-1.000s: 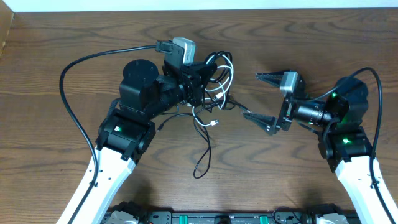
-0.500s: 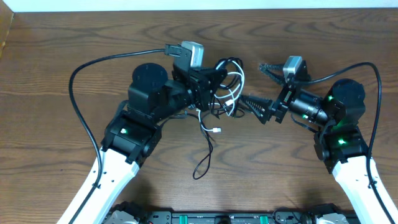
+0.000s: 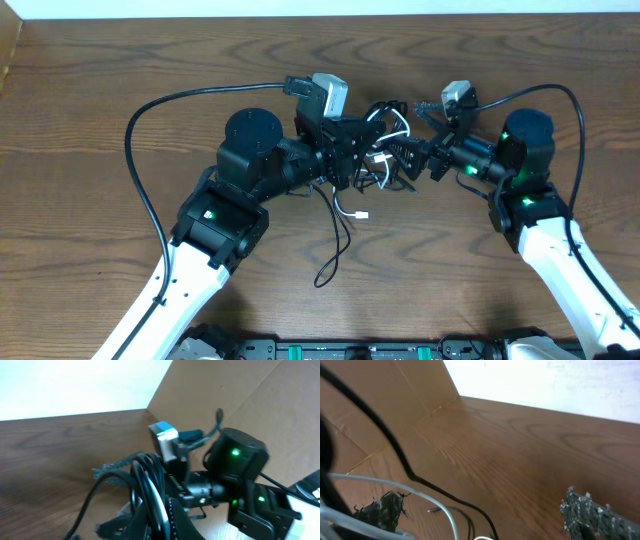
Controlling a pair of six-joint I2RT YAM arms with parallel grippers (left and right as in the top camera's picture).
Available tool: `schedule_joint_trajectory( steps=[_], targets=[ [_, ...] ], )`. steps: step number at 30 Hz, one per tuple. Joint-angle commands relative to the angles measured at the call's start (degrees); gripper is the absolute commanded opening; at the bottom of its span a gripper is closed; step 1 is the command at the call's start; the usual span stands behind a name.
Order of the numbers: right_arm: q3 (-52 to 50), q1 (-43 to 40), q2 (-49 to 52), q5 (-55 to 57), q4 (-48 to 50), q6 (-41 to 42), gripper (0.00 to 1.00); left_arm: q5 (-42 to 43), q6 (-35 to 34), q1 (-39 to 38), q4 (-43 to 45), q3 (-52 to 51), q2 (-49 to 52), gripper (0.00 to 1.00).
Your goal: Untangle cables
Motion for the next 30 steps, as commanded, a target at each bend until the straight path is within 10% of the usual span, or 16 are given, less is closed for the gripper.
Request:
schedule_joint_trajectory(
  steps=[1,13,30],
  targets=[
    [0.1,0.3,1.4,3.4,-0.5,0.4,0.99,2.9,-0.5,-0.2,1.0,0.9,-1.0,0.08],
    [0.1,-2.1,1.9,29.5,-16.7,4.8,0.99,2.9,2.8,0.6,1.8,0.9,-2.6,0.07],
    [0.1,-10.4,1.9,32.7,-27.3,5.1,0.99,2.9,2.8,13.9,0.7,0.9,-6.9,0.08]
  ],
)
